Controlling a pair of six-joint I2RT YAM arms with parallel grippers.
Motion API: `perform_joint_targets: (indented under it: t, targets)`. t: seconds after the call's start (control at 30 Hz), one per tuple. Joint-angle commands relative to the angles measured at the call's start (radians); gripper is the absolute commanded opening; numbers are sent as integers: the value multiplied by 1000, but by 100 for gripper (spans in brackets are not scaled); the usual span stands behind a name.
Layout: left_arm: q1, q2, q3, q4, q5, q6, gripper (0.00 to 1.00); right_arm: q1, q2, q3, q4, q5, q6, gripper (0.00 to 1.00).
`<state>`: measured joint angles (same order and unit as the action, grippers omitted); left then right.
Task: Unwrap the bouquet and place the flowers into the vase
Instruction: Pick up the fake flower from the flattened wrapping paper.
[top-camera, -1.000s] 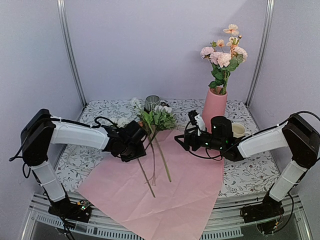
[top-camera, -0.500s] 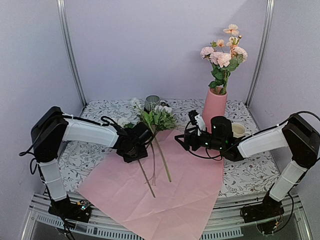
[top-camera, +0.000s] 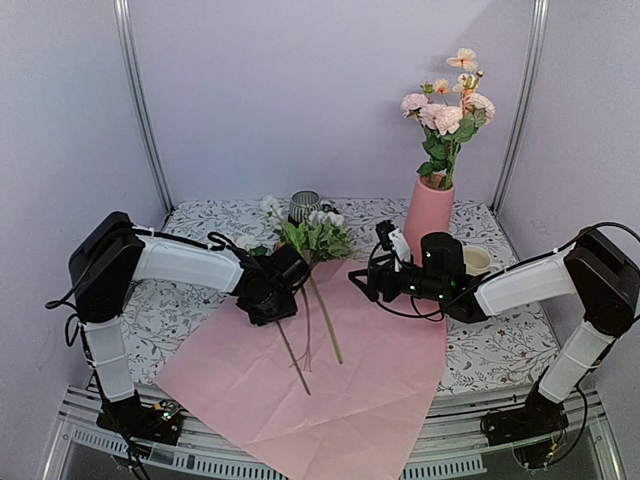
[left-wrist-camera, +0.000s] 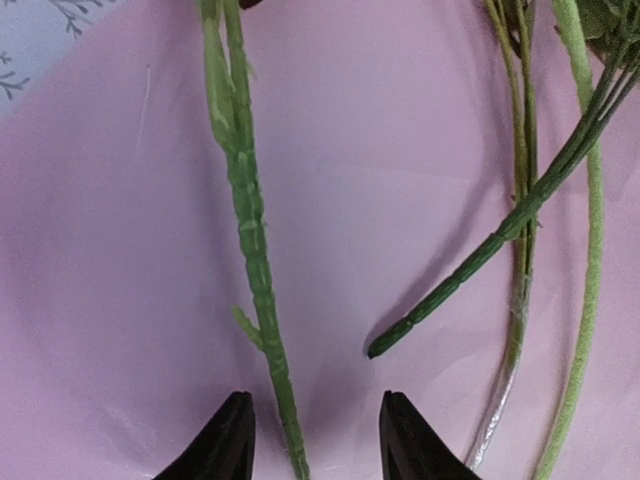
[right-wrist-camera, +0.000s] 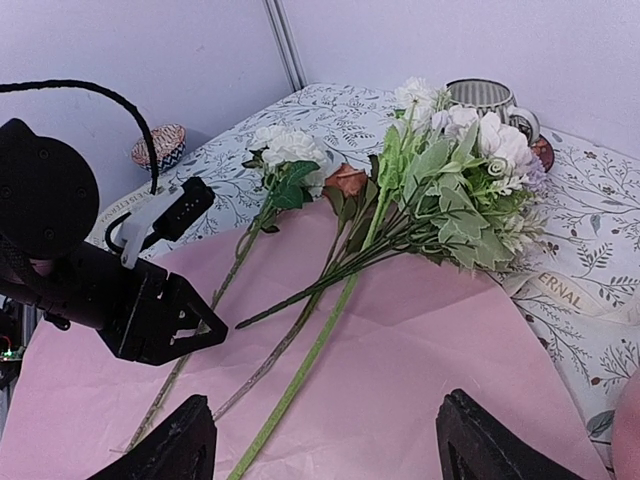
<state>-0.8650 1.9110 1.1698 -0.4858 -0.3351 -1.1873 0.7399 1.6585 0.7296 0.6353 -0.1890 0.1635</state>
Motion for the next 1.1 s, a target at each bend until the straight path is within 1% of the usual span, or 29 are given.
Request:
perform_joint_targets:
  t: [0.0, 0.23, 0.33, 0.37, 0.47, 0.53, 0.67, 0.7, 0.9, 1.07]
  targets:
    - [12, 32, 33, -30, 24, 7, 42, 8, 21, 30, -12, 16, -7, 78]
    - [18, 44, 46, -42, 31, 4, 33, 9, 20, 30, -14, 18, -6, 79]
    - [17, 45, 70, -83, 24, -5, 25, 10, 20, 31, -14, 19, -7, 79]
    - [18, 78, 79, -95, 22, -5, 22, 10, 20, 31, -15, 19, -8, 79]
    - [18, 91, 95, -122, 18, -10, 15, 10, 20, 30, -16, 22, -10, 79]
    - [16, 87, 100, -138, 8, -17, 7, 10, 20, 30, -16, 24, -10, 79]
    - [8, 66, 110, -197, -41, -45, 3, 13, 21, 32, -17, 26, -11, 79]
    - [5, 28, 108, -209, -56, -51, 0, 13, 21, 32, -17, 26, -11, 79]
    - [-14, -78, 84, -272, -132, -89, 0, 13, 20, 32, -19, 29, -12, 79]
    - [-62, -182, 54, -299, -235, -93, 0, 15, 20, 31, -18, 28, -12, 79]
